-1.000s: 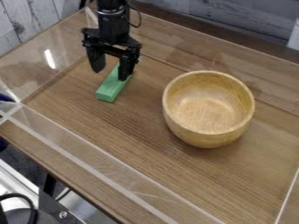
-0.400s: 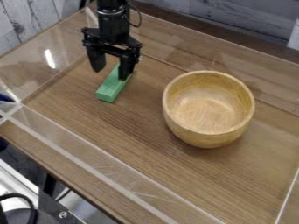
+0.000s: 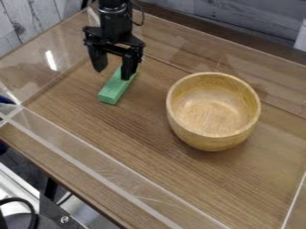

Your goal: Put the green block in the brown bowl

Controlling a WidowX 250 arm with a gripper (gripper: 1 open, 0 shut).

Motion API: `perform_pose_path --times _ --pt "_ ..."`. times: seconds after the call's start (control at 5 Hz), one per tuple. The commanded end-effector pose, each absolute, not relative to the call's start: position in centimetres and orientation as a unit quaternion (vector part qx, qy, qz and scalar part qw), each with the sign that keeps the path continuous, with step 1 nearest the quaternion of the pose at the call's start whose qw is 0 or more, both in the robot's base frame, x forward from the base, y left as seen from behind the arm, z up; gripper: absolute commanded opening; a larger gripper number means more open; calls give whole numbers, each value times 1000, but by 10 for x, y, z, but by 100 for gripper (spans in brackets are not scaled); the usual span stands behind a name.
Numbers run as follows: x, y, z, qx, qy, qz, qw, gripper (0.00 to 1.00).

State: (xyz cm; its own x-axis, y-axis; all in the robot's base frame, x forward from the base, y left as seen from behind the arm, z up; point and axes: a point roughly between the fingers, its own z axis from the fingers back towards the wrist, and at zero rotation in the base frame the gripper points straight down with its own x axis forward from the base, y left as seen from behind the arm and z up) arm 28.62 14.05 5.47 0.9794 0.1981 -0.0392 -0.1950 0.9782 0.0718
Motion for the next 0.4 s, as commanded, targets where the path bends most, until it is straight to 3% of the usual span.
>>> perform_pose_path --times 0.0,0.2 --pt "293 146 71 50 -9 101 994 100" --pt "294 147 58 50 3 102 994 100"
